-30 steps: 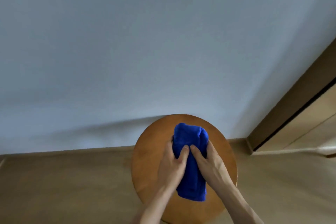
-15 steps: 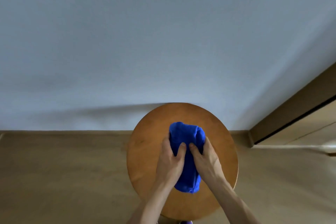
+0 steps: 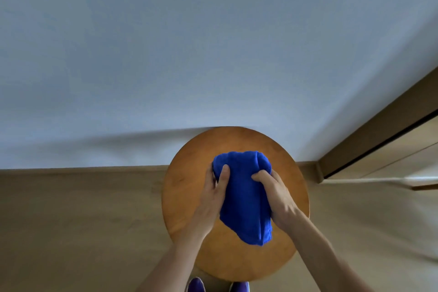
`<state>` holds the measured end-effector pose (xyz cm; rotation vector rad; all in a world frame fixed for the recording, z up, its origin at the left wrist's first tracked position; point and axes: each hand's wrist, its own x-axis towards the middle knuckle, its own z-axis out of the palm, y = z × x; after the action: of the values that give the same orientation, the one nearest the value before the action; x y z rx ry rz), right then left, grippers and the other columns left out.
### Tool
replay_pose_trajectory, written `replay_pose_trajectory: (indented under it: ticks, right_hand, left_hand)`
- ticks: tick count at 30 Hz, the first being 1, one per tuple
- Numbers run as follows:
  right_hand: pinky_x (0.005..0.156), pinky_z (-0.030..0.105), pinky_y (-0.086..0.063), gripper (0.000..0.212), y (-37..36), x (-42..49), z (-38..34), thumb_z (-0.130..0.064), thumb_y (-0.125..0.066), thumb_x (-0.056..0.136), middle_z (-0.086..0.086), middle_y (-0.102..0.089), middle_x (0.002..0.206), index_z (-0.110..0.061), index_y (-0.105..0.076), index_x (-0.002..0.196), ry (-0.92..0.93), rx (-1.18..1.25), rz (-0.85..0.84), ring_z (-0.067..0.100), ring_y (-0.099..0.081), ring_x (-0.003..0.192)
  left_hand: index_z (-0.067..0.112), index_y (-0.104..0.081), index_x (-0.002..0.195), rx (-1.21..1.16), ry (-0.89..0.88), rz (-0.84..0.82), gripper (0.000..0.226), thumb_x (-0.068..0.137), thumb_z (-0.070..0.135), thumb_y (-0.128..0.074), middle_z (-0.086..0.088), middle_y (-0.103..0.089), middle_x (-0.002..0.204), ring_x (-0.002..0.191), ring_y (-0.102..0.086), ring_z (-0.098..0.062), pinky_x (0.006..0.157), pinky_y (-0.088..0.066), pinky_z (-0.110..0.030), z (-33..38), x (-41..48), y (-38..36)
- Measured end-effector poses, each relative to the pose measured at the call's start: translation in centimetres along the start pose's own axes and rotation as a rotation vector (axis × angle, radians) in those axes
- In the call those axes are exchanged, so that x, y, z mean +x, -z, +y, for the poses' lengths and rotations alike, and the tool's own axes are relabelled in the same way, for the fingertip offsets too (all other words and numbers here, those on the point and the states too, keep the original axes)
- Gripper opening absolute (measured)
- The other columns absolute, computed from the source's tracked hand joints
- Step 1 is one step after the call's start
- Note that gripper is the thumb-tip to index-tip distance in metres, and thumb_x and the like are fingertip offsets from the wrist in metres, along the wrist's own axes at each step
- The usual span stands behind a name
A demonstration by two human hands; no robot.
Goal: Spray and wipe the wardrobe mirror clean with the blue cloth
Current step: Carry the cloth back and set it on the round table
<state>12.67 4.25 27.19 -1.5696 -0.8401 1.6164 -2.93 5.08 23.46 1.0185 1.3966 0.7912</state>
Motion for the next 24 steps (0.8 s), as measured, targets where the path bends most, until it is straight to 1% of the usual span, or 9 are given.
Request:
replay_pose_trajectory:
  ticks: [1,3,5,7,10,12,14,20,24]
  right_hand:
    - [0.087,0.051,-0.057,0.022,0.0,-0.1,-0.1,-0.022,-0.057,0.087,0.008,-0.074,0.103,-0.018,-0.065,0.106,-0.018,0.052,-0.014,0.03,-0.068,0.098]
    - [0.088,0.052,-0.057,0.03,-0.1,0.0,-0.3,-0.025,-0.057,0.084,0.012,-0.072,0.11,-0.016,-0.064,0.112,-0.028,0.106,-0.036,0.034,-0.067,0.103]
    - [0.086,0.049,-0.058,0.028,-0.4,0.1,-0.5,-0.021,-0.055,0.088,0.013,-0.072,0.111,-0.015,-0.063,0.114,-0.016,0.12,-0.048,0.035,-0.067,0.103]
    - [0.085,0.049,-0.059,0.027,-0.6,0.2,-0.6,-0.02,-0.055,0.09,0.012,-0.072,0.111,-0.015,-0.063,0.114,-0.006,0.128,-0.038,0.035,-0.067,0.105]
    - [0.086,0.049,-0.059,0.022,-1.0,0.3,-0.5,-0.018,-0.055,0.09,0.007,-0.074,0.105,-0.022,-0.067,0.108,0.02,0.082,0.036,0.032,-0.068,0.102]
    - [0.087,0.051,-0.059,0.019,-1.1,0.4,-0.3,-0.016,-0.055,0.09,0.004,-0.074,0.1,-0.024,-0.069,0.101,0.042,0.028,0.083,0.031,-0.068,0.099]
    - [0.087,0.053,-0.058,0.017,-1.2,0.6,0.1,-0.017,-0.055,0.091,0.004,-0.074,0.097,-0.023,-0.068,0.099,0.06,-0.04,0.11,0.031,-0.068,0.098]
    - [0.079,0.039,-0.06,0.012,-0.6,2.0,1.7,-0.019,-0.056,0.092,0.0,-0.072,0.095,-0.022,-0.065,0.1,0.098,-0.213,0.233,0.022,-0.068,0.092]
    - [0.082,0.042,-0.059,0.009,0.3,3.6,3.2,-0.028,-0.058,0.093,-0.001,-0.069,0.096,-0.023,-0.062,0.099,0.095,-0.327,0.291,0.02,-0.066,0.089]
  left_hand:
    - [0.033,-0.057,0.13,-0.11,0.025,0.017,0.042,0.101,0.061,-0.046,0.014,-0.069,0.117,0.109,-0.065,0.002,0.089,-0.053,-0.021,-0.1,-0.4,0.4]
    - [0.04,-0.062,0.122,-0.064,-0.056,0.043,0.043,0.095,0.072,-0.049,0.011,-0.071,0.115,0.111,-0.067,-0.009,0.097,-0.054,-0.035,-0.3,-0.3,1.8]
    - [0.032,-0.066,0.116,-0.089,-0.015,-0.001,0.055,0.089,0.078,-0.052,-0.008,-0.07,0.114,0.11,-0.067,-0.03,0.098,-0.054,-0.056,-0.8,0.0,1.7]
    - [0.032,-0.068,0.115,-0.164,0.013,-0.032,0.056,0.087,0.079,-0.057,-0.012,-0.071,0.118,0.115,-0.066,-0.034,0.102,-0.051,-0.061,-0.8,0.2,1.9]
    - [0.039,-0.07,0.115,-0.202,0.066,0.004,0.046,0.085,0.073,-0.066,0.004,-0.076,0.112,0.109,-0.072,-0.019,0.1,-0.056,-0.051,-1.3,0.7,2.7]
    - [0.033,-0.071,0.113,-0.256,0.059,0.023,0.033,0.09,0.057,-0.07,0.008,-0.077,0.107,0.101,-0.073,-0.011,0.089,-0.06,-0.035,-1.6,0.5,2.8]
    - [0.025,-0.069,0.114,-0.297,0.071,0.041,0.031,0.091,0.045,-0.072,0.009,-0.078,0.103,0.095,-0.073,-0.008,0.075,-0.059,-0.023,-1.5,0.3,2.9]
    - [0.022,-0.064,0.114,-0.216,0.114,0.168,0.041,0.083,0.044,-0.08,0.002,-0.075,0.106,0.095,-0.072,-0.017,0.077,-0.058,-0.03,-2.8,1.0,3.4]
    - [0.02,-0.055,0.121,-0.129,0.122,0.203,0.044,0.088,0.039,-0.078,0.004,-0.068,0.11,0.094,-0.067,-0.01,0.064,-0.049,-0.015,-3.4,1.5,3.7]
